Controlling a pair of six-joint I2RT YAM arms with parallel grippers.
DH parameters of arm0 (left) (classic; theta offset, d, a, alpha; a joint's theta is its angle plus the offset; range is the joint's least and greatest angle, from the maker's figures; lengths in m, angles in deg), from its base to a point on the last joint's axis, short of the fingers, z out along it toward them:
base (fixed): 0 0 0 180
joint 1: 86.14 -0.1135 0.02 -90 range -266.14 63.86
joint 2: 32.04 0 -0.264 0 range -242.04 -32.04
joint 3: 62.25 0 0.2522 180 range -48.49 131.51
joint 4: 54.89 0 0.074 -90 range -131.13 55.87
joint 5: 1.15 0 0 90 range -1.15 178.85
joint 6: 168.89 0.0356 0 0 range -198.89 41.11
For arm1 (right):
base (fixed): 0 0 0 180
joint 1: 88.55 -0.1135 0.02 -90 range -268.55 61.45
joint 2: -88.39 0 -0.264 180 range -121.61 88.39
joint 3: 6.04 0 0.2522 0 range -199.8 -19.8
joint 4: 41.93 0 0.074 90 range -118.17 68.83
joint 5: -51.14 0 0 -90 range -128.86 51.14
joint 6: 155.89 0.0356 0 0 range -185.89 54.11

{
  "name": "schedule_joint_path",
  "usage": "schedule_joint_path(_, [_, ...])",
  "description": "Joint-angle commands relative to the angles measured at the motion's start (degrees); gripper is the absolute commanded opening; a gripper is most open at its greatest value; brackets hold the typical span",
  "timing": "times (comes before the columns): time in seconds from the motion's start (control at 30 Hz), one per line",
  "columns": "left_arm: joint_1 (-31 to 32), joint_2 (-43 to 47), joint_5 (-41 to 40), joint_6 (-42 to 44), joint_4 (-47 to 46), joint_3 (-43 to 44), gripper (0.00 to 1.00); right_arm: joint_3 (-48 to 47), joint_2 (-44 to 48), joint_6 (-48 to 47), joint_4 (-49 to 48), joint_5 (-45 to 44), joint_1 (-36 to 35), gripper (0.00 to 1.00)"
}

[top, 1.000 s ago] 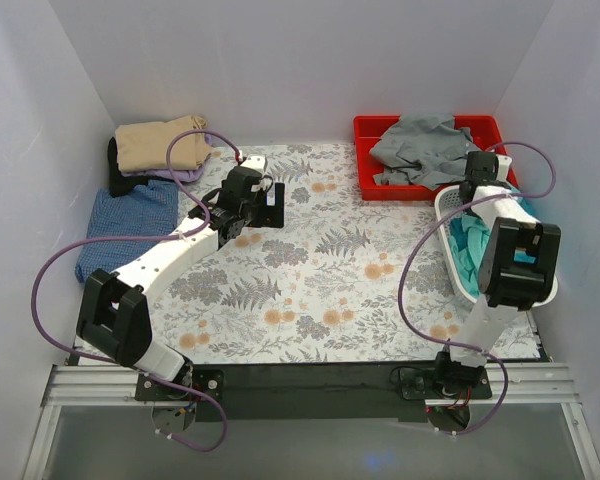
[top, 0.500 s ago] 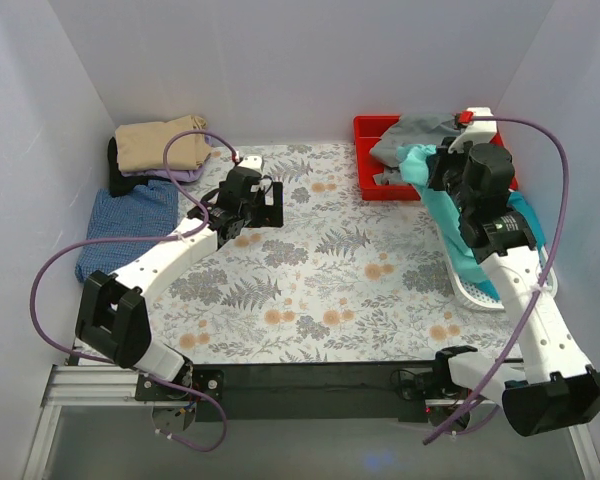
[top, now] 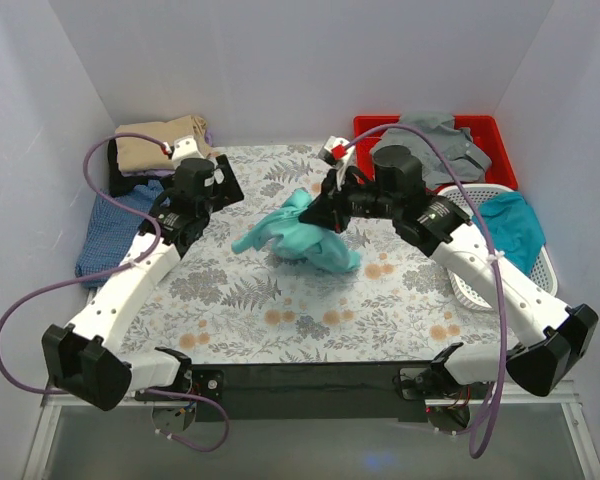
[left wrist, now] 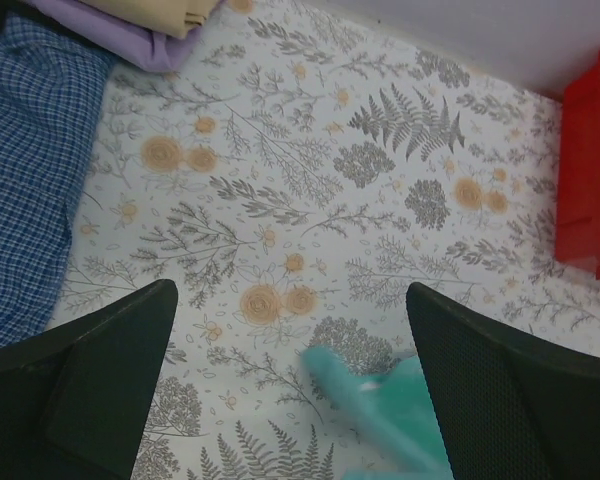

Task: Fold and stack the t-shirts
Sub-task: Move the tshirt to the center of the board, then flatten the tshirt out

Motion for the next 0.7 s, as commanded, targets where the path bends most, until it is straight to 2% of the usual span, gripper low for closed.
schedule_joint_path(0.0, [-1.07,3.84,-4.02,-0.91,1.82,2.23,0.98,-5.90,-1.99,-1.79,-1.98,3.06,-1.30,0.29])
schedule_joint_path(0.03, [-1.08,4.20,-4.11,-0.47,2.17,2.50,0.98,-4.85,-3.31,-2.14,-1.37,3.06,-1.39,0.44])
schedule_joint_path(0.07, [-1.16,4.46,-4.20,-0.12,2.87,2.67,0.98,-3.62,-4.54,-1.36,0.20,0.19,-1.39,0.49])
schedule_joint_path(0.13, [-1.16,5.34,-3.50,1.20,3.32,2.59,0.98,2.23,-6.23,-0.74,0.48,-5.61,-1.39,0.51])
schedule_joint_path(0.17, [-1.25,5.52,-3.24,1.55,3.41,2.07,0.98,4.28,-5.88,1.00,0.66,-17.47,-1.39,0.51])
schedule_joint_path(0.2, [-1.16,5.87,-2.63,1.73,3.58,1.89,0.98,6.04,-5.53,0.84,1.88,-21.68,-1.30,0.45])
schedule_joint_path(0.23, [-1.25,5.96,-2.19,2.25,3.67,1.45,0.98,8.32,-4.83,0.41,2.06,-22.77,0.01,0.45])
schedule_joint_path(0.37, [-1.25,5.61,1.85,3.13,4.81,0.31,0.98,17.11,-1.22,0.84,7.67,-19.47,1.42,0.43])
schedule_joint_path(0.43, [-1.25,5.00,7.27,4.53,4.90,-1.01,0.98,20.02,-0.17,4.59,7.96,-18.91,1.25,0.47])
schedule_joint_path(0.5, [-1.25,3.77,10.46,4.46,5.43,-2.85,0.98,24.59,1.06,6.55,4.90,-15.50,1.34,0.50])
schedule_joint_path(0.53, [-1.25,2.98,12.82,4.19,6.04,-3.64,0.98,25.82,1.24,8.90,0.00,-14.01,1.34,0.51])
schedule_joint_path(0.67, [-1.25,-2.81,16.88,1.65,7.10,-8.04,0.98,25.05,-4.00,11.30,-7.23,-5.40,0.73,0.54])
